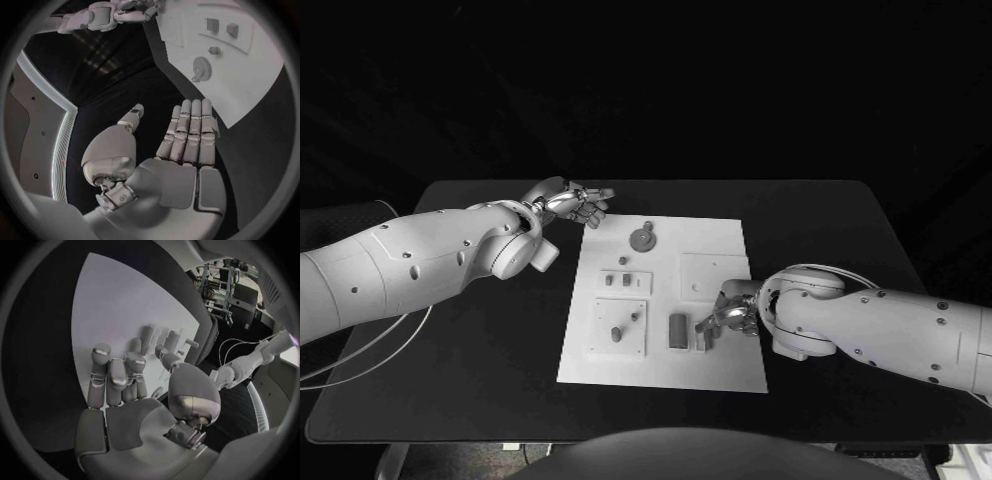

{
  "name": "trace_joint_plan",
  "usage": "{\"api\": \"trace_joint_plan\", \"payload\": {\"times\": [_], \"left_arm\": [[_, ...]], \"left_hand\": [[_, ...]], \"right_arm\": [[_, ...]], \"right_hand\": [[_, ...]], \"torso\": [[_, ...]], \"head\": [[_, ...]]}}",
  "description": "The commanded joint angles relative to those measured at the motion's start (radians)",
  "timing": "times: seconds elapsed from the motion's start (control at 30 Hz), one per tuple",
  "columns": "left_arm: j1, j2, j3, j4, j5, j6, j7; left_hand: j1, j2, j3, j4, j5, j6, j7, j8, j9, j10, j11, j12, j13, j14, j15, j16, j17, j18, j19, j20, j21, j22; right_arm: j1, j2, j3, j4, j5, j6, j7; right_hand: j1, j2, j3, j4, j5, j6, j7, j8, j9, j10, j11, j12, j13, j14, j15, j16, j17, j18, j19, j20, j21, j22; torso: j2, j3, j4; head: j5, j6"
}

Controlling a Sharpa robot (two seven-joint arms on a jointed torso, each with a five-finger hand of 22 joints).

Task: Assemble the parts on the task board

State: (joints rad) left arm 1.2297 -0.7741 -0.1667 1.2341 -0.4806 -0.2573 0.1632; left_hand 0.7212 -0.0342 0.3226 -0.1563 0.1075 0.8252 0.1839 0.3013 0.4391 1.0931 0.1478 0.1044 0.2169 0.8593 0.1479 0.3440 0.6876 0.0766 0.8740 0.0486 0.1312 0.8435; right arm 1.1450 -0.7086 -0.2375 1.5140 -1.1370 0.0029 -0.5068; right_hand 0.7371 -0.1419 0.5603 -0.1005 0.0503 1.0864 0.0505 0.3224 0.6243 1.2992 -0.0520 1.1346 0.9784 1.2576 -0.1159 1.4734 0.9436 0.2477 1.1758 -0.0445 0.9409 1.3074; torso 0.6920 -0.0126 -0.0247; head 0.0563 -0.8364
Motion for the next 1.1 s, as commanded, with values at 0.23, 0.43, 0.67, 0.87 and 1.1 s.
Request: {"api": "trace_joint_plan", "payload": {"times": [0.23,0.43,0.67,0.87,1.1], "left_arm": [[0.001,0.002,0.001,0.002,-0.004,0.013,0.005],[0.001,0.003,0.001,0.001,-0.005,0.014,0.004],[0.001,0.003,0.001,0.001,-0.006,0.016,0.003],[0.001,0.003,0.001,0.001,-0.008,0.017,0.002],[0.001,0.003,0.001,0.001,-0.008,0.018,0.001]], "left_hand": [[-0.008,0.005,0.0,-0.005,-0.002,0.001,-0.001,0.0,0.001,0.002,-0.005,-0.002,0.002,0.003,-0.004,-0.004,0.001,0.014,0.003,-0.005,-0.002,0.001],[-0.007,0.005,0.001,-0.005,-0.003,0.001,-0.001,0.0,0.001,0.002,-0.005,-0.002,0.002,0.003,-0.004,-0.005,0.001,0.014,0.004,-0.005,-0.002,0.001],[-0.007,0.005,0.001,-0.006,-0.004,0.001,-0.001,0.0,0.001,0.002,-0.005,-0.002,0.002,0.003,-0.004,-0.005,0.001,0.014,0.004,-0.005,-0.002,0.002],[-0.007,0.005,0.001,-0.006,-0.005,0.001,-0.001,0.0,0.001,0.002,-0.005,-0.002,0.002,0.003,-0.004,-0.005,0.001,0.014,0.004,-0.005,-0.002,0.002],[-0.007,0.005,0.001,-0.006,-0.006,0.001,-0.001,0.0,0.001,0.002,-0.005,-0.002,0.002,0.003,-0.004,-0.005,0.002,0.014,0.004,-0.005,-0.002,0.002]], "right_arm": [[-0.002,0.008,-0.001,-0.014,-0.002,0.038,-0.001],[-0.005,0.013,-0.001,-0.016,-0.011,0.044,-0.004],[-0.01,0.019,-0.001,-0.019,-0.03,0.048,-0.012],[-0.012,0.022,-0.002,-0.023,-0.042,0.04,-0.022],[-0.015,0.024,-0.002,-0.023,-0.085,0.038,-0.028]], "right_hand": [[0.03,0.018,-0.001,-0.046,0.002,0.008,0.003,-0.003,-0.001,0.001,-0.006,-0.007,0.003,0.003,-0.002,0.003,-0.001,0.014,-0.001,-0.006,0.005,0.008],[0.053,0.047,-0.012,-0.109,0.001,0.01,0.005,-0.005,-0.002,0.003,-0.004,-0.008,0.004,0.003,0.0,0.003,0.0,0.014,-0.001,-0.002,0.005,0.009],[0.097,0.062,-0.006,-0.18,0.003,0.013,0.005,-0.008,-0.003,0.005,-0.003,-0.01,0.004,0.003,0.001,0.002,-0.002,0.014,0.001,-0.001,0.005,0.008],[0.108,0.059,-0.007,-0.189,0.003,0.014,0.005,-0.008,-0.004,0.006,-0.003,-0.011,0.004,0.004,0.002,0.001,-0.002,0.014,0.001,0.001,0.005,0.008],[0.111,0.056,-0.007,-0.189,0.003,0.014,0.005,-0.008,-0.004,0.006,-0.003,-0.011,0.004,0.004,0.002,0.001,-0.003,0.014,0.001,0.001,0.005,0.008]], "torso": [[0.0,0.0006,-0.0006],[0.0,0.0012,-0.001],[0.0,0.0007,-0.001],[0.0,0.0001,-0.0008],[0.0,0.0002,-0.0004]], "head": [[0.001,-0.002],[0.001,-0.003],[-0.001,-0.005],[-0.002,-0.005],[-0.004,-0.005]]}}
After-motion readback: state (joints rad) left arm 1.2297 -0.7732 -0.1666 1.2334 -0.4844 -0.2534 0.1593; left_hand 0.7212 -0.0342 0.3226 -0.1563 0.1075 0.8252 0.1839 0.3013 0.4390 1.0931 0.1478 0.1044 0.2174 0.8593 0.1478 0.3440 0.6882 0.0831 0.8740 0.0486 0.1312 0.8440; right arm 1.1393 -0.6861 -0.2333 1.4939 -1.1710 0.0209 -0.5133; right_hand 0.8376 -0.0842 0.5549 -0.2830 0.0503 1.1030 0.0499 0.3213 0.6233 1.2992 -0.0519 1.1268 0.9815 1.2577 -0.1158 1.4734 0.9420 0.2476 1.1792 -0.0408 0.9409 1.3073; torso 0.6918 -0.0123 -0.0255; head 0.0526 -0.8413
